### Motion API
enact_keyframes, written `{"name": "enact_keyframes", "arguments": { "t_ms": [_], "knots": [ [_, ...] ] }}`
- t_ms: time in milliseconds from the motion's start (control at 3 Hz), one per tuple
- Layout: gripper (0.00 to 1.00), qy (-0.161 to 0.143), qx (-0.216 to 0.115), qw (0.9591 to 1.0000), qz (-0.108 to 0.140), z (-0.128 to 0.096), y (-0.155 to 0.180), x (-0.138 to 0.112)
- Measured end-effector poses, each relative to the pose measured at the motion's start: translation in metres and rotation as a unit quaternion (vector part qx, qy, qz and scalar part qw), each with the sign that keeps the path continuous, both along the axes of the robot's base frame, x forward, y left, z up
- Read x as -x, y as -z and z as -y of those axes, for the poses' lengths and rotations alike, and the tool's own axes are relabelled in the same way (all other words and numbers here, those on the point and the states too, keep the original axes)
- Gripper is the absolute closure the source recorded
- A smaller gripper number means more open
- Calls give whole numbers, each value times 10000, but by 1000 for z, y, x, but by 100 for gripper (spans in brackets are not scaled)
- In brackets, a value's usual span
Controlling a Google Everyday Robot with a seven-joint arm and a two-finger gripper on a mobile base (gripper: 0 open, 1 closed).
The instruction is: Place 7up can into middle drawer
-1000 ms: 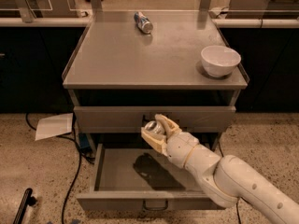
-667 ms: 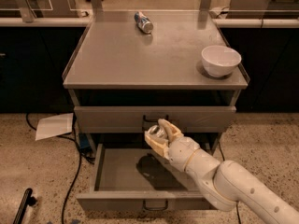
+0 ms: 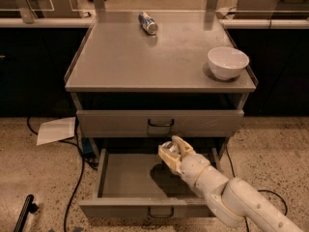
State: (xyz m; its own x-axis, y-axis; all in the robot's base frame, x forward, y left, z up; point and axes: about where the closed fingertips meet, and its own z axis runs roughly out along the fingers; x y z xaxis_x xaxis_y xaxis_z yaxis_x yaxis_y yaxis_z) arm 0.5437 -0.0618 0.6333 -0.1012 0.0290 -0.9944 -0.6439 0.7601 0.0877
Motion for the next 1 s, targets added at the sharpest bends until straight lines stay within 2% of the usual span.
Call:
{"name": "enact_keyframes", "arguments": {
  "t_ms": [333, 667, 1000],
  "knots": [
    [100, 74, 39, 9985, -535, 8, 31, -6],
    [100, 143, 168, 9950, -973, 16, 58, -12],
    [100, 204, 326, 9909, -1290, 22, 82, -18]
  ]
}}
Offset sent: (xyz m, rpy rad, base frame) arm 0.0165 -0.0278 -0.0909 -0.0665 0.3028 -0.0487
